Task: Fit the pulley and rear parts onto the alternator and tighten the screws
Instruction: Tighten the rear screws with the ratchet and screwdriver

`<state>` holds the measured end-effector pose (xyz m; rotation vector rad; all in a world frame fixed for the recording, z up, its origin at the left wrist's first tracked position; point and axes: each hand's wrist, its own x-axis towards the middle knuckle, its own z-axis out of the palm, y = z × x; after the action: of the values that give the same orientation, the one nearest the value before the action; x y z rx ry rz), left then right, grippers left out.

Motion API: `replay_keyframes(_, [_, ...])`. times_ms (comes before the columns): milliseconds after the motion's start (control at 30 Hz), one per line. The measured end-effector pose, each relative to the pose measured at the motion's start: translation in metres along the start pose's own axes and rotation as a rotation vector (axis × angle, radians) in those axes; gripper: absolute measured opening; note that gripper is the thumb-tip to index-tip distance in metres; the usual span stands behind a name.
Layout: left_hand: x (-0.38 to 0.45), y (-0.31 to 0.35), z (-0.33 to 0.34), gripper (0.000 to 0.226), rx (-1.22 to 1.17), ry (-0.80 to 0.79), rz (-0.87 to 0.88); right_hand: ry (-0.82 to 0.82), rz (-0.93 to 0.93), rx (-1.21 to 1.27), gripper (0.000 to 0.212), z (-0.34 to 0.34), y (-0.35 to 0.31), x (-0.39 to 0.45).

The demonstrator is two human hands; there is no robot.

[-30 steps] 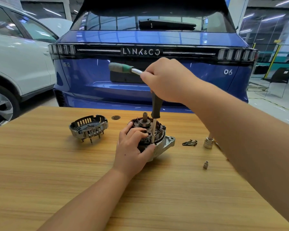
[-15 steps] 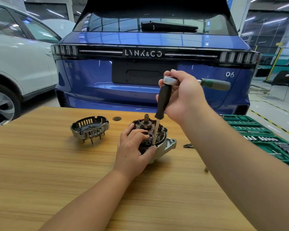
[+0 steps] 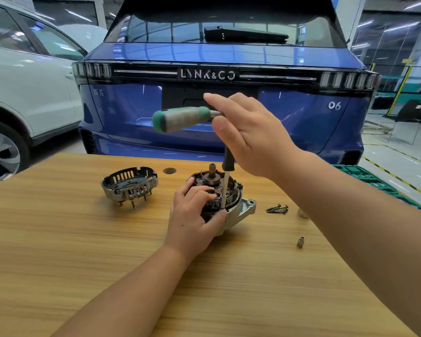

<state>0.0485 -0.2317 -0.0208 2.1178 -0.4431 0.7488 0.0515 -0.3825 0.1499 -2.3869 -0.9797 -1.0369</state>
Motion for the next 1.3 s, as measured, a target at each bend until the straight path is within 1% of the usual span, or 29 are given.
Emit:
replay_keyframes(100, [0.0,0.001,0.0,0.033,0.005,0.009,0.003,-0.062,0.002,0.007,0.051,-0.007,-0.003,0.005])
replay_keyframes(200, [0.0,0.001,0.0,0.038,0.005,0.003,0.006,-0.123,0.021,-0.14,0.036,-0.011,-0.01,0.019])
replay_keyframes(233, [0.0,0.0,0.0,0.04,0.006,0.003,0.007,-0.166,0.062,-0.172,0.034,-0.012,-0.012,0.025])
replay_keyframes(267, [0.0,0.0,0.0,0.042,0.009,0.004,0.009,-0.21,0.129,-0.176,0.037,-0.014,-0.014,0.031])
replay_keyframes(300, [0.0,0.0,0.0,0.043,0.014,0.005,0.011,-0.254,0.21,-0.159,0.039,-0.016,-0.015,0.037])
replay_keyframes(367, [-0.001,0.0,0.0,0.044,0.02,0.007,0.013,-0.319,0.359,-0.106,0.037,-0.021,-0.016,0.046])
replay_keyframes(400, [-0.001,0.0,0.0,0.044,0.018,0.007,0.012,-0.331,0.44,-0.03,0.033,-0.024,-0.017,0.048])
replay_keyframes(433, [-0.001,0.0,0.0,0.043,0.017,0.006,0.011,-0.327,0.541,0.111,0.028,-0.026,-0.017,0.049])
replay_keyframes(533, [0.0,0.0,0.0,0.043,0.02,0.004,0.009,-0.285,0.911,0.781,0.019,-0.029,-0.018,0.045])
replay_keyframes(600, [0.0,-0.001,0.0,0.038,0.017,0.001,0.003,-0.263,1.028,1.088,0.016,-0.028,-0.02,0.039])
replay_keyframes(633, [0.0,-0.001,0.0,0.036,0.014,-0.003,0.001,-0.22,1.066,1.203,0.017,-0.026,-0.023,0.037])
replay_keyframes(667, [0.0,-0.001,-0.001,0.034,0.011,-0.007,0.001,-0.158,1.101,1.285,0.022,-0.024,-0.026,0.037])
replay_keyframes(733, [0.0,-0.001,-0.002,0.034,0.009,-0.02,0.002,-0.05,1.147,1.351,0.028,-0.02,-0.029,0.039])
replay_keyframes(800, [0.0,-0.002,-0.002,0.033,0.009,-0.028,0.002,-0.031,1.16,1.361,0.027,-0.019,-0.03,0.041])
replay_keyframes(867, [0.001,-0.001,-0.001,0.032,0.009,-0.021,-0.002,-0.084,1.148,1.274,0.019,-0.018,-0.028,0.041])
replay_keyframes(933, [0.001,0.001,0.0,0.032,0.013,-0.006,-0.01,-0.118,1.099,1.032,0.012,-0.017,-0.028,0.041])
replay_keyframes(1000, [0.0,0.003,0.002,0.032,0.02,0.01,-0.014,-0.134,0.974,0.756,0.01,-0.016,-0.029,0.043])
replay_keyframes(1067, [0.0,0.003,0.002,0.032,0.023,0.016,-0.011,-0.207,0.735,0.458,0.012,-0.018,-0.032,0.045])
replay_keyframes(1133, [0.0,0.002,0.002,0.032,0.021,0.013,-0.008,-0.307,0.414,-0.007,0.02,-0.019,-0.031,0.044])
replay_keyframes(1167, [0.0,0.001,0.002,0.032,0.02,0.012,-0.007,-0.327,0.279,-0.243,0.021,-0.018,-0.029,0.043])
replay_keyframes(1200, [-0.001,0.001,0.003,0.032,0.019,0.012,-0.005,-0.32,0.174,-0.411,0.02,-0.018,-0.029,0.042])
replay_keyframes(1233, [0.0,0.002,0.003,0.032,0.017,0.014,-0.003,-0.305,0.095,-0.488,0.021,-0.017,-0.028,0.041])
replay_keyframes(1267, [0.0,0.002,0.003,0.032,0.014,0.017,-0.002,-0.303,0.025,-0.502,0.023,-0.015,-0.027,0.04])
replay_keyframes(1300, [0.0,0.002,0.003,0.032,0.01,0.021,-0.002,-0.307,-0.027,-0.46,0.022,-0.012,-0.027,0.038])
